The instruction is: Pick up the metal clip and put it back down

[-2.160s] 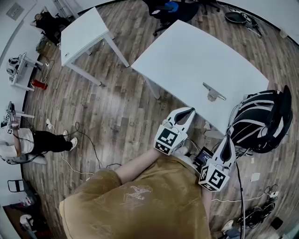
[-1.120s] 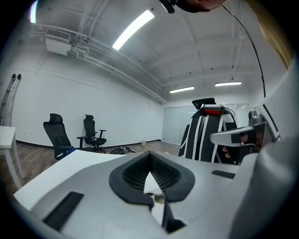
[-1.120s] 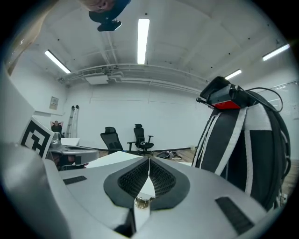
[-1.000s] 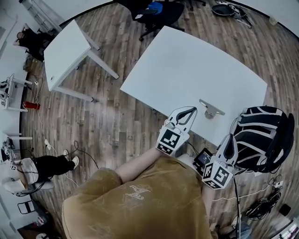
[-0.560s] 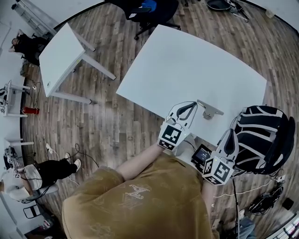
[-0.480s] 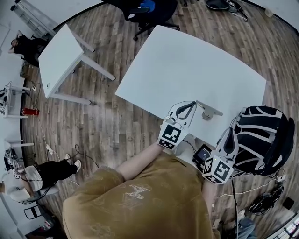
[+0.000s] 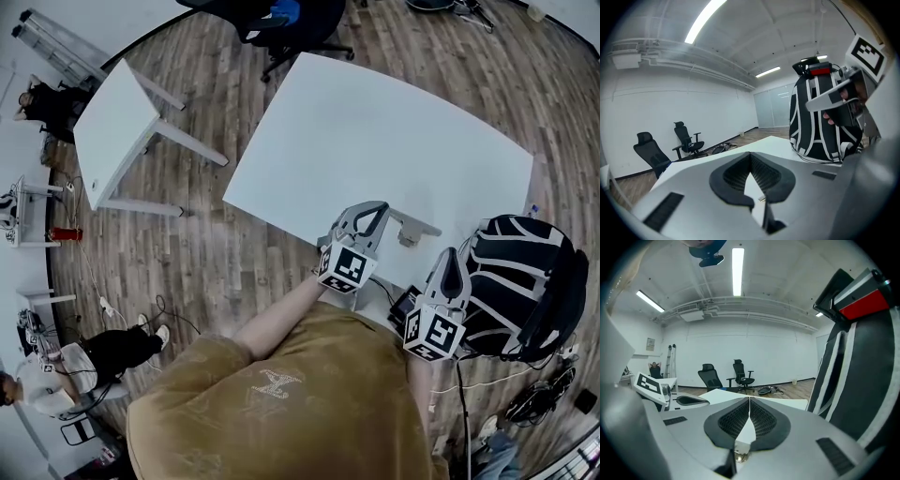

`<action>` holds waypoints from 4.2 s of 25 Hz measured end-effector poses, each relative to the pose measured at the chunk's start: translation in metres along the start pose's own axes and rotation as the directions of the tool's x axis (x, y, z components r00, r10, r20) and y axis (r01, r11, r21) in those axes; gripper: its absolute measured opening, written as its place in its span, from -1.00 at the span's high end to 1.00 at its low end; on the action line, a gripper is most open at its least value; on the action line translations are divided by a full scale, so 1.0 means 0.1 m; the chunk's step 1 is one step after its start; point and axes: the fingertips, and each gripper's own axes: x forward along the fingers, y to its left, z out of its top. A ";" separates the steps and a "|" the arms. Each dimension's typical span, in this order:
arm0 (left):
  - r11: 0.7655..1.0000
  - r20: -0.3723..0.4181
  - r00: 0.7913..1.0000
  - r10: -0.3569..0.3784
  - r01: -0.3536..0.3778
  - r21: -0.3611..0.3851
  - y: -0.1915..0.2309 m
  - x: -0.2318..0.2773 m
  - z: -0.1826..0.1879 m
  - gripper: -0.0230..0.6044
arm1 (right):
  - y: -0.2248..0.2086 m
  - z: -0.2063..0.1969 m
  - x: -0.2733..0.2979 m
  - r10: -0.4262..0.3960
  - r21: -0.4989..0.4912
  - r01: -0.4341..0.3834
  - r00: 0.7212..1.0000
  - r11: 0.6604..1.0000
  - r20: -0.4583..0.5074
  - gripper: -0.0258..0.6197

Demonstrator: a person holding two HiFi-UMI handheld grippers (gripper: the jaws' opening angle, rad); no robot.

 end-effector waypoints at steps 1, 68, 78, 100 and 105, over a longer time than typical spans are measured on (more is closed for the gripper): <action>1.000 -0.008 1.000 -0.004 0.004 0.023 -0.01 0.03 -0.02 0.91 | -0.01 -0.02 0.02 -0.001 0.001 0.001 1.000 1.000 -0.005 0.89; 0.582 -0.466 0.851 -0.241 0.511 0.632 -0.76 0.88 -1.36 0.64 | -0.16 -1.50 0.69 0.086 -0.084 -0.122 0.932 0.989 -0.351 0.89; 0.538 -0.470 0.857 -0.211 0.504 0.676 -0.73 0.94 -1.42 0.64 | -0.13 -1.50 0.68 0.094 -0.094 -0.135 0.931 0.986 -0.353 0.89; 0.408 -0.446 0.859 -0.252 0.512 0.756 -0.90 1.18 -1.31 0.78 | -0.16 -1.59 0.73 0.103 -0.092 -0.148 0.919 0.985 -0.381 0.89; 0.340 -0.459 0.842 -0.282 0.536 0.773 -0.98 1.23 -1.30 0.82 | -0.17 -1.59 0.76 0.105 -0.085 -0.149 0.917 0.985 -0.385 0.89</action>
